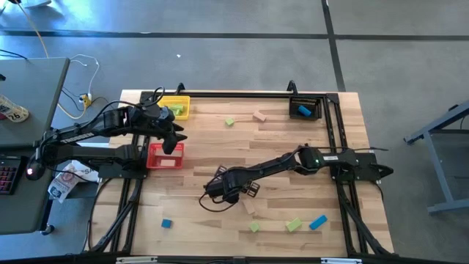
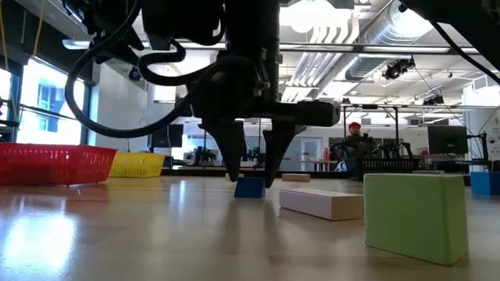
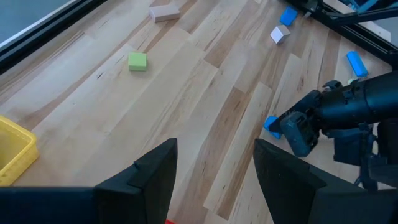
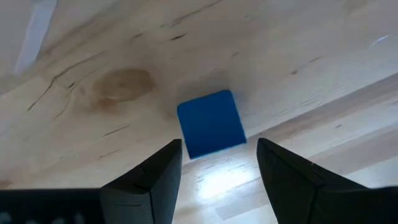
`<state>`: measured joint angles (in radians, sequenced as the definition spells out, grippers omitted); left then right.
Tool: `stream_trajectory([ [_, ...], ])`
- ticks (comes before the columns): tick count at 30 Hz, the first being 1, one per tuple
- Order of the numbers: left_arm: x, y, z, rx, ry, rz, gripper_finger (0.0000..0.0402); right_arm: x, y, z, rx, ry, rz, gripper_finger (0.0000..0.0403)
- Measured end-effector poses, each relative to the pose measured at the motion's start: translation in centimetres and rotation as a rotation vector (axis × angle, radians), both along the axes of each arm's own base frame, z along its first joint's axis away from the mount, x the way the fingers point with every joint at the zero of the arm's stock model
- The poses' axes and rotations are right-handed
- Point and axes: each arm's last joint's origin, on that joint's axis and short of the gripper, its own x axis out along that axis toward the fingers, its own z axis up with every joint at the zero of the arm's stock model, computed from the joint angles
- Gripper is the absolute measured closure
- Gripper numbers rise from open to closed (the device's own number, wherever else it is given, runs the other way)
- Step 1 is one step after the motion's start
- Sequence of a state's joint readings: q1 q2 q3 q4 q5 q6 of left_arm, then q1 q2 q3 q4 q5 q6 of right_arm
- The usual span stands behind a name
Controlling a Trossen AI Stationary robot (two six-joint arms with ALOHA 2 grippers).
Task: Sort & place blocks by color
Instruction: Put the blue block into the black bin
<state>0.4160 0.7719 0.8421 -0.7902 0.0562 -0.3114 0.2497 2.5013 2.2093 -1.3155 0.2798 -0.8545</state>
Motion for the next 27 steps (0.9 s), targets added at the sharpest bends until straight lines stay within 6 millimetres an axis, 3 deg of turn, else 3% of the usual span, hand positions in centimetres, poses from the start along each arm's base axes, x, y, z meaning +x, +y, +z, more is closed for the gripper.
stream_trajectory([
  [11,-0.01,0.04,-0.01,0.022,0.009,-0.001,0.0204,0.09,0.03,-0.98,0.01,0.02,-0.02,0.0214],
  [20,-0.05,0.12,-0.01,0.045,0.019,0.015,0.0204,-0.01,0.06,-0.99,0.026,0.012,-0.1,0.0301],
  [27,-0.05,0.12,-0.01,0.044,0.019,0.015,0.0204,0.01,-0.25,-0.95,0.032,-0.016,-0.234,0.0302],
])
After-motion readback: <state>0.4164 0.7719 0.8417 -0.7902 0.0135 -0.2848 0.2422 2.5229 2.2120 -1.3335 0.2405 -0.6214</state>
